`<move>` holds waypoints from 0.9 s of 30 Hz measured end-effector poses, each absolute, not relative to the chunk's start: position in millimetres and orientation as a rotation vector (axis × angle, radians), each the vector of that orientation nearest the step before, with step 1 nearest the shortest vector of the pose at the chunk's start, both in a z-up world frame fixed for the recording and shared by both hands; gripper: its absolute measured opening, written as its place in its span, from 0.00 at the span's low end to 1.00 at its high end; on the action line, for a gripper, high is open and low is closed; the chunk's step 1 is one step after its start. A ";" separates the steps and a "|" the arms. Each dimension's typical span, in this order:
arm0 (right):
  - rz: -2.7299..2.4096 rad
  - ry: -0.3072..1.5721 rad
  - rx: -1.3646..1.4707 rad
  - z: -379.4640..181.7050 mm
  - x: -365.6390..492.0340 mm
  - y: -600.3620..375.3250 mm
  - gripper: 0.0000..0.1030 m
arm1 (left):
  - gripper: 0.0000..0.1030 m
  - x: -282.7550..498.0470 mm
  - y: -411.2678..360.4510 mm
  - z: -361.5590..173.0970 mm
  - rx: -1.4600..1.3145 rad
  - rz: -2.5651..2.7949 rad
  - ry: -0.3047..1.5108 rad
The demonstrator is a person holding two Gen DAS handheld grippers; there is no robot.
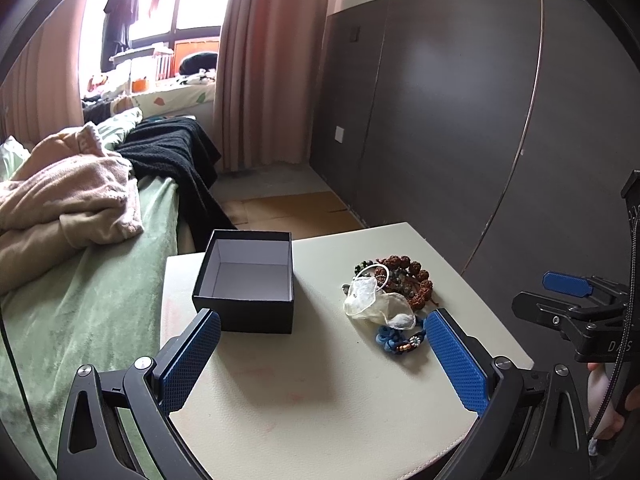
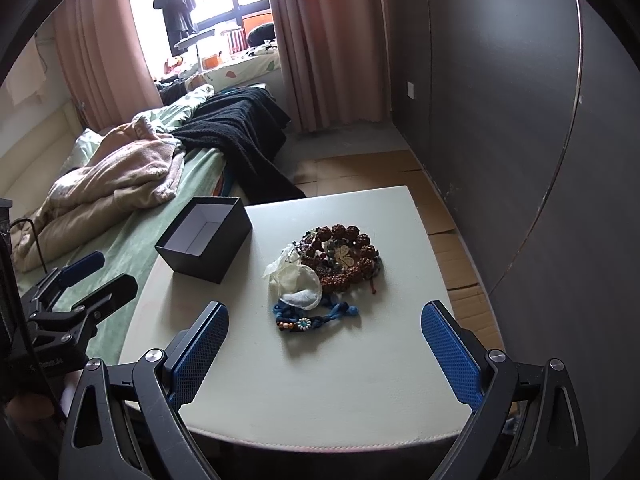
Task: Organize jewelry
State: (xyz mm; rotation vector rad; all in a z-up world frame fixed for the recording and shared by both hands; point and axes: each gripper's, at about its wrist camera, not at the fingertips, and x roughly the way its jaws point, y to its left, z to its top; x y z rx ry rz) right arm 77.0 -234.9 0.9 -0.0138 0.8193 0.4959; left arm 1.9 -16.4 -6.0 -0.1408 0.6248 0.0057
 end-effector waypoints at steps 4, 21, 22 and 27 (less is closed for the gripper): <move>0.495 0.817 -0.014 1.2 76.3 -235.4 0.95 | 0.99 1.3 -18.8 -5.2 -0.143 0.003 0.623; 0.427 0.887 0.089 -6.6 97.3 -253.8 0.95 | 0.97 26.5 -36.8 -10.4 -0.130 -0.027 0.684; 0.410 0.906 0.121 -7.9 101.5 -259.7 0.95 | 0.95 30.1 -37.7 -12.0 -0.122 -0.031 0.694; 0.341 0.934 0.199 -13.9 111.4 -283.3 0.95 | 0.78 47.7 -40.0 -28.7 -0.142 -0.052 0.741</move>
